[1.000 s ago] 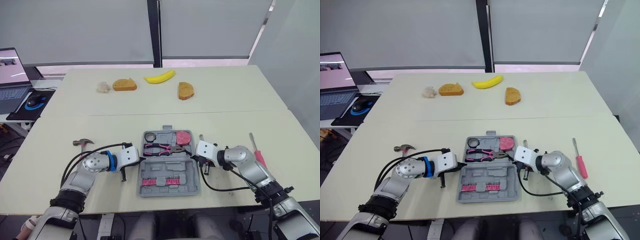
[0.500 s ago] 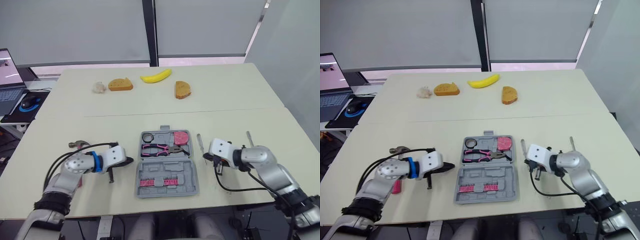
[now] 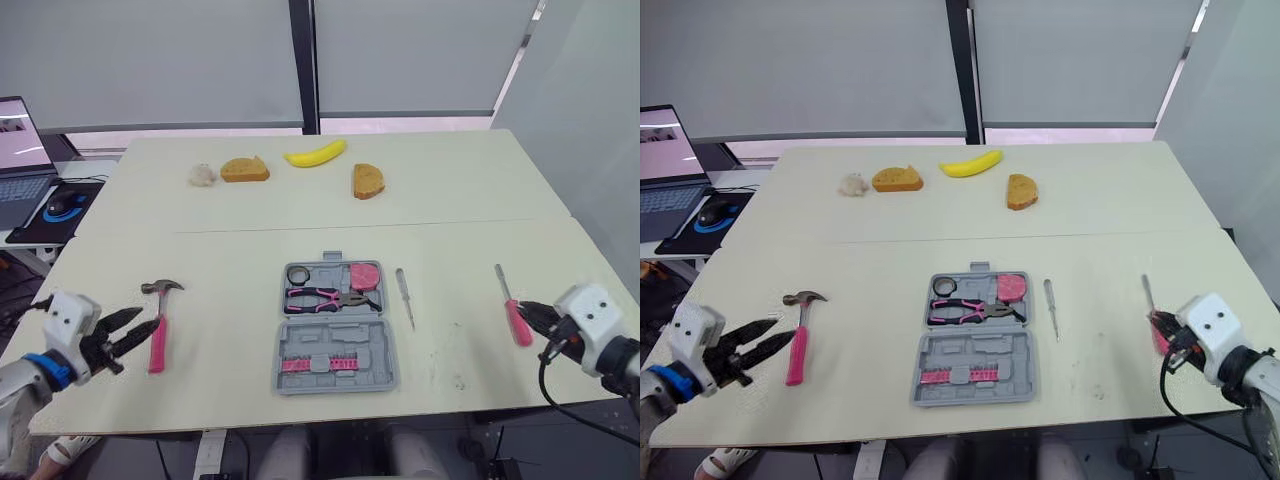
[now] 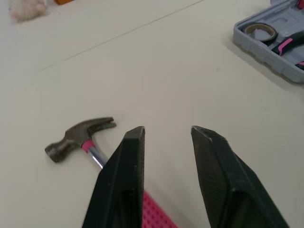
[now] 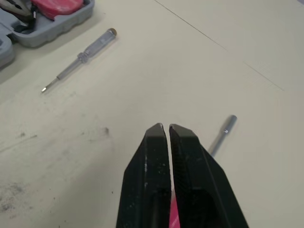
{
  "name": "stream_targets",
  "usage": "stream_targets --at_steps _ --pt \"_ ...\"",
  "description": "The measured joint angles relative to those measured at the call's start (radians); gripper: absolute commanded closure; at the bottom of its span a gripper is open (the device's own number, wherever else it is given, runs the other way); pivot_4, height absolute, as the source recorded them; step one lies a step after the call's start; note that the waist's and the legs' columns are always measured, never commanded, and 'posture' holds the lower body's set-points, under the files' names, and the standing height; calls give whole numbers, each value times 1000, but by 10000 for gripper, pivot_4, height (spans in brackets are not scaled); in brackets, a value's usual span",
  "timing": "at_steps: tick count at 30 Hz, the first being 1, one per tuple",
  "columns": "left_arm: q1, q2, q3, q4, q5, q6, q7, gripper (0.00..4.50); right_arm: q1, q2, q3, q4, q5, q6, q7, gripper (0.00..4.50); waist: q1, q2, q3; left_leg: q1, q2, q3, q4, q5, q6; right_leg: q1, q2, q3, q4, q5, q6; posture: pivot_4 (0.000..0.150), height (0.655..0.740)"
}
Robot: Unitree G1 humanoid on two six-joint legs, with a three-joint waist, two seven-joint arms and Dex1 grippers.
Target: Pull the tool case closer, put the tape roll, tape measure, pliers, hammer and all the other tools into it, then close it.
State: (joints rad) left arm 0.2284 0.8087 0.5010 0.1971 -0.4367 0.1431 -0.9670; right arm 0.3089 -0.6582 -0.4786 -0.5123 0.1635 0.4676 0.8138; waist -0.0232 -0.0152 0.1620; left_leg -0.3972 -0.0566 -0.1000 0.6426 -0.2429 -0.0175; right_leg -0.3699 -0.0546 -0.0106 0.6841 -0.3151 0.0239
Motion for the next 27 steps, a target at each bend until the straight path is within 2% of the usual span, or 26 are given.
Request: stream_targets --at_steps 5,10,14,18,27 --pt "125 -40 76 2 -12 36 29 992 130 95 -17 -33 16 -32 -46 24364 10 -1 0 -1 0 0 0 0 0 0 -1 0 -2 0 0 1500 7400" --pt "182 -76 100 2 -18 44 56 0 245 168 -13 -34 17 -101 -74 12777 24 -1 -1 -1 0 1 0 0 0 -3 -1 0 -4 -1 -1 1500 7400" --pt "188 -88 100 1 -18 46 63 0 273 165 -22 -5 17 -152 -78 231 26 -4 -3 0 1 1 0 0 0 -3 -1 0 -4 -2 -3 1500 7400" --pt "164 -88 100 -4 -18 52 71 0 270 143 -58 26 17 -177 -80 231 26 -4 -4 0 1 1 0 0 0 -3 -1 0 -4 -2 -3 1500 7400" --pt "152 -88 92 -30 -8 62 69 0 268 120 -27 15 14 -177 -86 231 25 -3 -4 0 1 2 -1 0 0 -2 -1 -1 -4 -2 -3 1500 7400"
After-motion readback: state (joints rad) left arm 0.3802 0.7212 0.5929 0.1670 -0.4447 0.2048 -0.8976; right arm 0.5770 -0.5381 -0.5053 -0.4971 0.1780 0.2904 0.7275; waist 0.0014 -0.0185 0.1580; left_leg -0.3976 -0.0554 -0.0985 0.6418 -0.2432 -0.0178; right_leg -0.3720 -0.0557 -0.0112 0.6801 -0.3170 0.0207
